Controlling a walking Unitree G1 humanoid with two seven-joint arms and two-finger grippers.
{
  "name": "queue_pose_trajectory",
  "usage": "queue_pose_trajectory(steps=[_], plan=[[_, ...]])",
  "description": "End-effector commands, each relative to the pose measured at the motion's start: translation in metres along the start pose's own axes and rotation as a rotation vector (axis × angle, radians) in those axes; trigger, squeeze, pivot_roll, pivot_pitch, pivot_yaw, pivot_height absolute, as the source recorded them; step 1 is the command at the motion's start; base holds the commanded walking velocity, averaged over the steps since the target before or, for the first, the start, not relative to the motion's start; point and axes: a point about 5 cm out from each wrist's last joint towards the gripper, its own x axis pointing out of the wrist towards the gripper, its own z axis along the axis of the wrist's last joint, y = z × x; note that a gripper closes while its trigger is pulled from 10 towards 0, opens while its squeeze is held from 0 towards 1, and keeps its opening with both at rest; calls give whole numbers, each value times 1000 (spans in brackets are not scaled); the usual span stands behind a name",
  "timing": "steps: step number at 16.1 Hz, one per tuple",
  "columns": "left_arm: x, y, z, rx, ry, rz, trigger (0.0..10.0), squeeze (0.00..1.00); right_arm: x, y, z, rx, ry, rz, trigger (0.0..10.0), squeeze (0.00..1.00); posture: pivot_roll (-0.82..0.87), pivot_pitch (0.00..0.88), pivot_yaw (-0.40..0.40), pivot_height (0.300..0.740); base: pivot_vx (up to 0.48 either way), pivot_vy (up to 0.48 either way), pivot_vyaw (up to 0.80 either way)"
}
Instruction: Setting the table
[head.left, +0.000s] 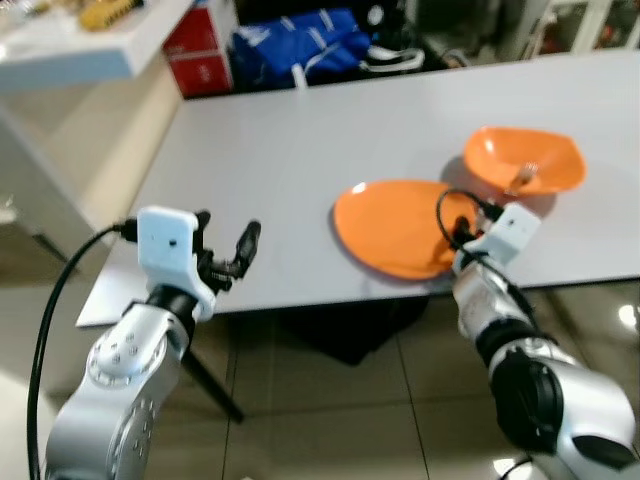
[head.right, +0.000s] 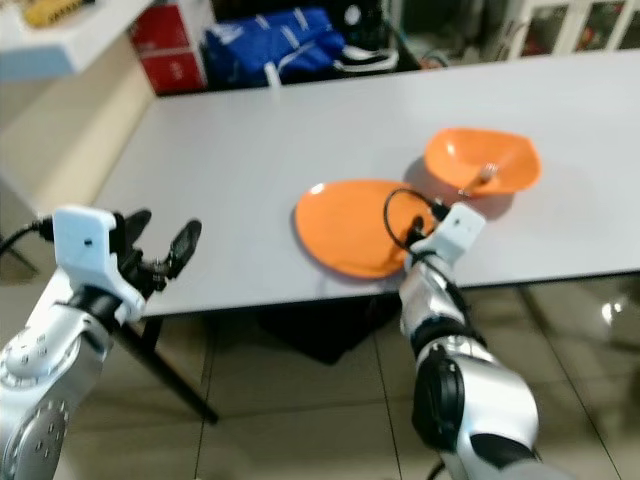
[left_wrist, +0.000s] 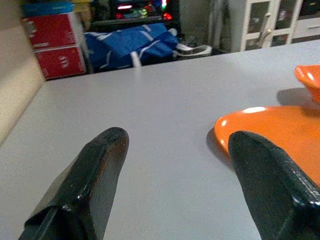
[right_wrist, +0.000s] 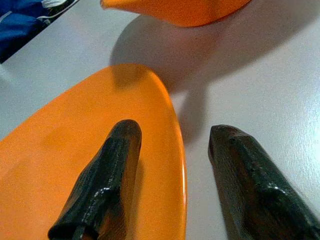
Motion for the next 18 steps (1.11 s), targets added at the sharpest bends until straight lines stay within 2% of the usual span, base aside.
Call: queue_pose_trajectory(steps=[1,5,6,10,12,14,16,18], plan=[[-1,2,-1,4,13,8,10000,0,-5,6,-18,-10,73,23,10000,0,22,0,140,740,0,0,0],[2,1,-3,-5,10,11,10000,0,-7,22,-14,-132,0,127,10000,0,2,0,137,740,0,0,0],[3,1,-3,-7,8,13,10000,0,-8,32,-7,-176,-63,176,10000,0,-6,0,137,740,0,0,0],[5,1,-6,-15,6,16,10000,0,-9,47,16,-243,-228,257,10000,0,-25,0,134,740,0,0,0],[6,0,-7,-22,2,14,10000,0,-8,44,27,-234,-288,250,10000,0,-31,0,129,740,0,0,0],[7,-1,-7,-28,-2,18,10000,0,-12,41,31,-268,-358,276,10000,0,-36,0,123,740,0,0,0],[5,1,-10,-34,-2,29,10000,0,-21,29,29,-327,-421,298,10000,0,-49,0,120,740,0,0,0],[2,3,-16,-24,0,50,10000,0,-36,17,22,-383,-467,324,10000,0,-71,0,119,740,0,0,0]])
